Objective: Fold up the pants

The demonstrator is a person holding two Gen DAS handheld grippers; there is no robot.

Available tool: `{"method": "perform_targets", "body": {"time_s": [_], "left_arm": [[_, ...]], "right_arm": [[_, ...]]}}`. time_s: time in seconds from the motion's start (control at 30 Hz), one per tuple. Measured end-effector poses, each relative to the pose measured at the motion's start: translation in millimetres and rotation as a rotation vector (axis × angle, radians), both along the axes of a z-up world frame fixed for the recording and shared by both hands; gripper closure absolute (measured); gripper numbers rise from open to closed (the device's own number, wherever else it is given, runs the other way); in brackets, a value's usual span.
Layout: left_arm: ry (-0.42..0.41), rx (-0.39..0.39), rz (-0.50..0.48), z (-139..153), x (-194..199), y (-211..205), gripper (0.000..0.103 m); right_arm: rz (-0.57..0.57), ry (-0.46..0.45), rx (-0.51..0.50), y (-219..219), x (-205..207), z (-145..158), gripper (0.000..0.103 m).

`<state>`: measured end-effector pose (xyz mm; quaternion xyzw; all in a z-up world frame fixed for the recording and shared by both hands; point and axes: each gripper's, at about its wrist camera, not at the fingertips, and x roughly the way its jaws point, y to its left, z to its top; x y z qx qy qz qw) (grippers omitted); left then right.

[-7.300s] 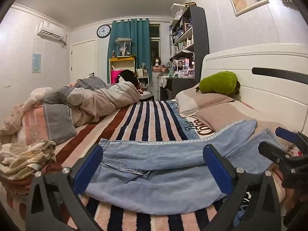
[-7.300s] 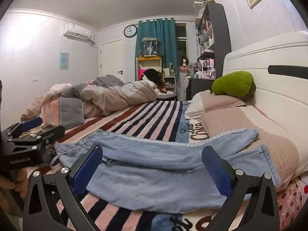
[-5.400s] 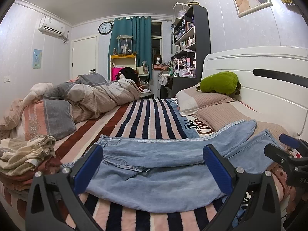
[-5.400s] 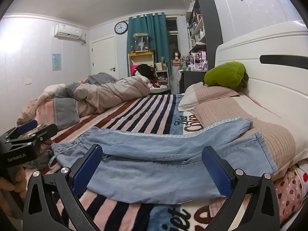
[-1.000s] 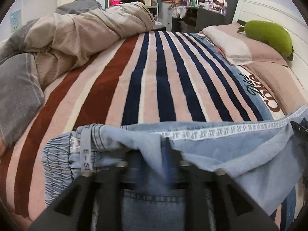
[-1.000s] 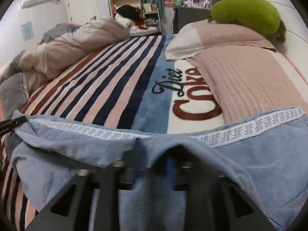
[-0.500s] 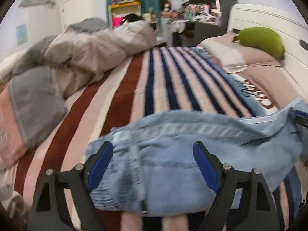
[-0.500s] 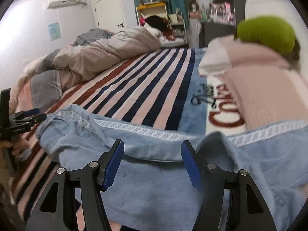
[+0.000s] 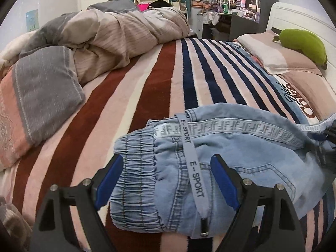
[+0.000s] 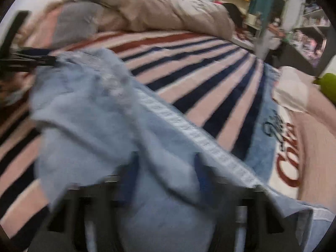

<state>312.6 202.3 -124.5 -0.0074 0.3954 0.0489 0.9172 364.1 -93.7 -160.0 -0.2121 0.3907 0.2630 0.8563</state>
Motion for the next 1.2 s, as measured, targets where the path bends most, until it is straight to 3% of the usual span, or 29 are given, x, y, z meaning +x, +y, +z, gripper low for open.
{"method": "perform_targets", "body": {"time_s": [0.23, 0.43, 0.47, 0.5, 0.57, 0.83, 0.97, 1.03, 1.13, 1.2], "left_arm": [[-0.022, 0.015, 0.014, -2.7, 4.1, 1.3, 0.021], [-0.026, 0.036, 0.017, -6.2, 7.1, -2.7, 0.021], [-0.034, 0.042, 0.018, -4.3, 6.3, -4.3, 0.021], [-0.041, 0.045, 0.017, -2.1, 5.1, -6.4, 0.021], [-0.066, 0.041, 0.005, 5.8, 0.7, -12.3, 0.021], [-0.142, -0.014, -0.093, 43.6, -20.9, -62.4, 0.021], [-0.164, -0.041, -0.169, 56.3, -19.7, -102.3, 0.021], [-0.207, -0.081, -0.18, 61.4, -18.2, -124.6, 0.021], [-0.205, -0.13, -0.242, 59.1, -11.2, -154.2, 0.019], [-0.195, -0.089, -0.289, 51.6, -11.8, -170.7, 0.019]], "right_arm": [[-0.128, -0.099, 0.044, -0.9, 37.0, 4.5, 0.101], [-0.155, -0.035, 0.047, 3.4, 65.6, -4.8, 0.098], [-0.156, -0.044, 0.052, 1.5, 64.6, -1.4, 0.092], [-0.154, -0.047, 0.064, -1.4, 60.1, 3.6, 0.076], [-0.164, -0.052, 0.103, -12.2, 46.9, 17.6, 0.061], [-0.226, -0.049, 0.106, -84.9, -57.7, 57.9, 0.061], [-0.292, -0.043, 0.065, -122.8, -106.0, 57.7, 0.049], [-0.322, -0.066, 0.015, -137.5, -122.5, 55.3, 0.048], [-0.351, -0.085, -0.044, -155.9, -140.3, 49.7, 0.047], [-0.347, -0.075, -0.058, -164.5, -148.8, 41.2, 0.041]]}}
